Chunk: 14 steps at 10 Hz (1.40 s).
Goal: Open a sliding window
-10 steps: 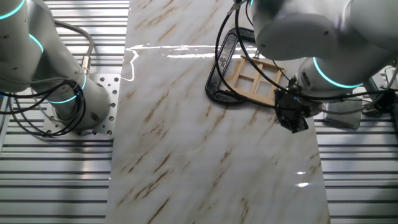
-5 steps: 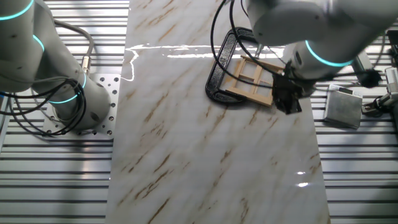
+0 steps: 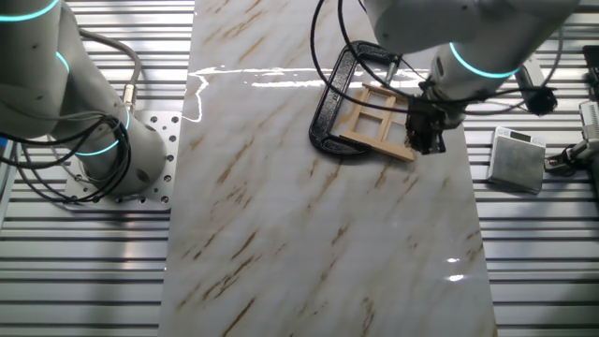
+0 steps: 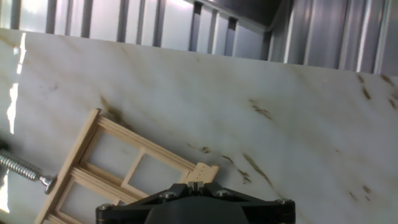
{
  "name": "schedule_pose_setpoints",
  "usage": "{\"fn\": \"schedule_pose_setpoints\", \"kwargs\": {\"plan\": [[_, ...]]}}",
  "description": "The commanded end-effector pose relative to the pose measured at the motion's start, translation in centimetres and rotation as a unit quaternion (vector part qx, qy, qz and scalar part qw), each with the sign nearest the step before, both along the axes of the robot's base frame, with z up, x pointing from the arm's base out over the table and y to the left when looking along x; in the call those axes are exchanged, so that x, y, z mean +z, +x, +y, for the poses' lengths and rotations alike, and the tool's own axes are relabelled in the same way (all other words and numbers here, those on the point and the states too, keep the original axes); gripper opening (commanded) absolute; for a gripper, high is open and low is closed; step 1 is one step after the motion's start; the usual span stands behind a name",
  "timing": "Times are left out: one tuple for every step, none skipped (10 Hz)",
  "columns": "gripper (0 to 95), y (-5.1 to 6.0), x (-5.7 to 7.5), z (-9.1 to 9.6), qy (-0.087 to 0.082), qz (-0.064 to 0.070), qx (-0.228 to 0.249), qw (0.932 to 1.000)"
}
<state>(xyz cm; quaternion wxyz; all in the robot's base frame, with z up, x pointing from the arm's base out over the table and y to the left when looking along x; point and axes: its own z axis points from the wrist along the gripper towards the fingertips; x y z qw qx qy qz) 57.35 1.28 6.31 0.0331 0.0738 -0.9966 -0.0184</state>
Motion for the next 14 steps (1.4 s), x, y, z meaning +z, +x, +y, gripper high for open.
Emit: {"fn": "schedule_pose_setpoints", "kwargs": {"plan": [[0.0,0.04,0.01,0.00,0.002,0.000,0.002,1.0000],[0.0,0.05,0.01,0.01,0.001,0.000,0.003,1.0000],[0.0,0.05,0.01,0.01,0.000,0.000,0.005,1.0000],[0.0,0.04,0.03,0.01,0.001,-0.002,0.005,1.0000],[0.0,0.03,0.05,0.01,0.002,-0.003,0.005,1.0000],[0.0,0.02,0.06,0.00,0.001,-0.002,0.005,1.0000],[0.0,0.01,0.06,-0.02,0.001,-0.002,0.007,1.0000],[0.0,0.01,0.06,-0.02,0.001,0.005,0.008,1.0000],[0.0,0.01,0.06,-0.02,-0.002,0.016,0.013,0.9998],[0.0,0.01,0.06,-0.02,-0.001,0.017,0.016,0.9997],[0.0,0.01,0.06,-0.02,0.006,0.026,0.039,0.9989],[0.0,0.01,0.06,-0.02,0.011,0.026,0.048,0.9985],[0.0,0.01,0.06,-0.02,0.021,0.025,0.063,0.9974],[0.0,0.01,0.06,-0.02,0.023,0.027,0.065,0.9973]]}}
